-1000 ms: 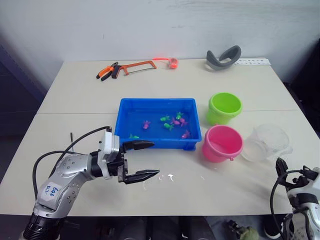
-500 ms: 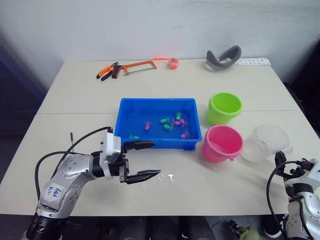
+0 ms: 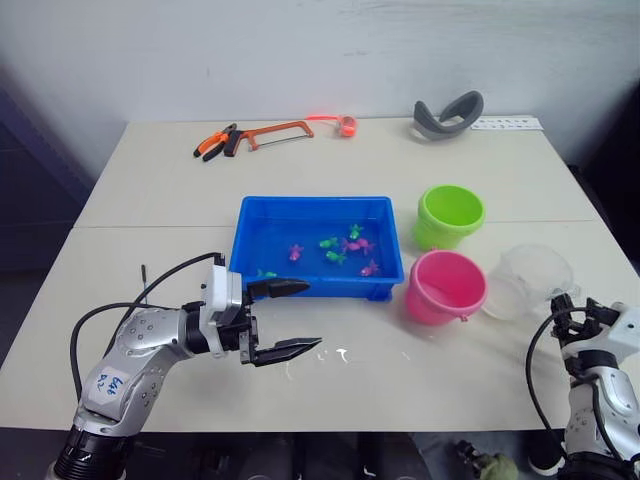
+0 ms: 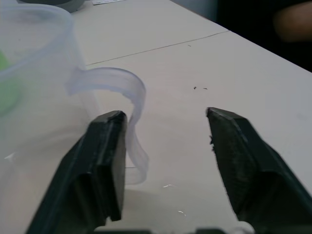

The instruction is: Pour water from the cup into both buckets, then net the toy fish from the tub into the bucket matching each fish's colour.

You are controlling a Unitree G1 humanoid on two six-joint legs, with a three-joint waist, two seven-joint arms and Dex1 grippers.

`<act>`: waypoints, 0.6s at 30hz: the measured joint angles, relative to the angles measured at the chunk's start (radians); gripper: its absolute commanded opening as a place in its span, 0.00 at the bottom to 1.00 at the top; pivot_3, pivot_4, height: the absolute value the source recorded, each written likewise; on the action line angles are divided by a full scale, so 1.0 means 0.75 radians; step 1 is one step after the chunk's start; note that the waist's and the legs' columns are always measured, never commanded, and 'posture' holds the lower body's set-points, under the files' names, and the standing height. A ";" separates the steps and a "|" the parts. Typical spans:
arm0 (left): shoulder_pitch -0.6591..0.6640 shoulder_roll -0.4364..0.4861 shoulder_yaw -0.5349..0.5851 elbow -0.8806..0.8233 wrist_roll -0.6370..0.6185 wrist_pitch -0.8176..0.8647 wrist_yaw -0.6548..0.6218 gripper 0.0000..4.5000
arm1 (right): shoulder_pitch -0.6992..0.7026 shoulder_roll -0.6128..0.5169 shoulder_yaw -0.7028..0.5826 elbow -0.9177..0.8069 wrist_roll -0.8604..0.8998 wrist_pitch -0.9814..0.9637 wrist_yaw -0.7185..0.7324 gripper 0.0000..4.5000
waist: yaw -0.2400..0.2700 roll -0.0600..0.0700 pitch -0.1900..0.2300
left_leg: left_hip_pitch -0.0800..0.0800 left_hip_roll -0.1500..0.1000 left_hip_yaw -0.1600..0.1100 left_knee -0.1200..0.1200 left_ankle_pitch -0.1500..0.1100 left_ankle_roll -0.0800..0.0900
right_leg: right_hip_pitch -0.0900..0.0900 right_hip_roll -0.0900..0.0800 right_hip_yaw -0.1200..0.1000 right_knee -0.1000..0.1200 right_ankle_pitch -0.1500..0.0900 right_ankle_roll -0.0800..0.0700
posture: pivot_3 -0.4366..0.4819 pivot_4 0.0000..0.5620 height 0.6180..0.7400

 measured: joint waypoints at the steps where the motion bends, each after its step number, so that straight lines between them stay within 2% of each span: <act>1: 0.000 0.000 0.000 0.001 0.002 -0.001 0.000 1.00 | -0.001 0.000 0.000 0.000 0.007 0.000 0.007 0.22 | 0.001 0.000 0.000 | 0.000 0.000 0.000 0.000 0.000 0.000 | 0.000 0.000 0.000 0.000 0.000 0.000 | 0.48 0.27 1.00; 3: 0.000 0.000 0.000 0.004 0.006 -0.006 0.001 1.00 | -0.001 0.000 0.000 -0.001 0.018 0.000 0.023 0.03 | 0.001 0.000 0.000 | 0.000 0.000 0.000 0.000 0.000 0.000 | 0.000 0.000 0.000 0.000 0.000 0.000 | 0.48 0.27 1.00; 4: 0.000 0.000 0.000 0.005 0.007 -0.009 0.001 1.00 | -0.001 0.000 0.000 -0.001 0.020 0.000 0.027 0.01 | 0.001 0.000 0.000 | 0.000 0.000 0.000 0.000 0.000 0.000 | 0.000 0.000 0.000 0.000 0.000 0.000 | 0.48 0.27 1.00; 12: -0.007 -0.012 0.000 0.052 0.023 -0.033 -0.001 1.00 | 0.021 -0.009 -0.003 -0.081 0.076 0.013 0.067 0.01 | 0.003 0.000 0.000 | -0.001 0.000 -0.001 0.000 0.000 0.001 | 0.000 0.000 -0.001 0.000 0.000 0.001 | 0.48 0.27 1.00; 16: -0.062 -0.045 -0.001 0.070 0.014 -0.037 0.001 1.00 | 0.101 -0.033 -0.023 -0.234 0.126 0.071 0.068 0.01 | 0.001 0.002 0.001 | -0.001 0.000 0.000 0.000 0.000 0.001 | 0.000 0.000 -0.001 0.002 0.001 0.001 | 0.48 0.27 1.00; 18: -0.100 -0.050 0.001 0.109 0.000 -0.013 0.001 1.00 | 0.148 -0.112 -0.067 -0.351 0.146 0.148 0.054 0.01 | 0.004 0.004 0.003 | -0.002 -0.001 0.000 0.000 0.001 0.001 | 0.000 0.000 -0.001 0.001 0.001 0.002 | 0.48 0.27 1.00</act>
